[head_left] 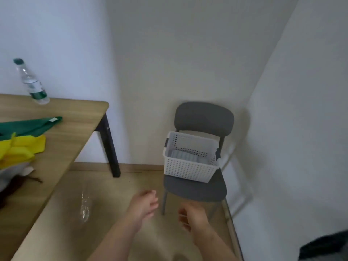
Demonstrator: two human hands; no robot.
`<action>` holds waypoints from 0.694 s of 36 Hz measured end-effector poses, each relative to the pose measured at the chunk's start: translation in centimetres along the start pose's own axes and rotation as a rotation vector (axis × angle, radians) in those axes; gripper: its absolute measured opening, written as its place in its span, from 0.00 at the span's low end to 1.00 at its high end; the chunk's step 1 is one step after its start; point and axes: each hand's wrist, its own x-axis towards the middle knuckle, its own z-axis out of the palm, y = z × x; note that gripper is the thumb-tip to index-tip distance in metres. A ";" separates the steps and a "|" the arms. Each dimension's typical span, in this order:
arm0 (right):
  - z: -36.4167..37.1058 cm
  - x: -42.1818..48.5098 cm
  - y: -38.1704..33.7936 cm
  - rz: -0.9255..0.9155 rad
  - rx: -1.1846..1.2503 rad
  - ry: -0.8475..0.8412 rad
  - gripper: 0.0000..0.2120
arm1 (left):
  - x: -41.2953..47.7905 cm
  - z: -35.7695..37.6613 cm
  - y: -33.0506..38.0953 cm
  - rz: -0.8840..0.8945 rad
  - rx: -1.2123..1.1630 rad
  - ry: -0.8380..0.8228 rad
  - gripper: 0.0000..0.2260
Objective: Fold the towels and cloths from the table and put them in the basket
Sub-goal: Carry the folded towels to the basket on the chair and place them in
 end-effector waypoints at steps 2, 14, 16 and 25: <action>2.1 -3.0 2.3 -0.011 0.027 0.006 0.08 | -2.4 -3.2 -2.1 0.041 -0.004 -0.002 0.03; 11.4 -22.5 15.1 0.039 0.106 -0.086 0.04 | -17.9 -18.0 -14.6 0.028 0.045 -0.002 0.04; 11.9 -25.0 16.8 0.019 0.095 -0.091 0.04 | -20.3 -19.7 -16.5 0.043 0.030 0.016 0.05; 13.8 -35.5 26.0 -0.027 0.038 -0.168 0.03 | -31.5 -23.8 -26.0 0.076 -0.017 0.000 0.05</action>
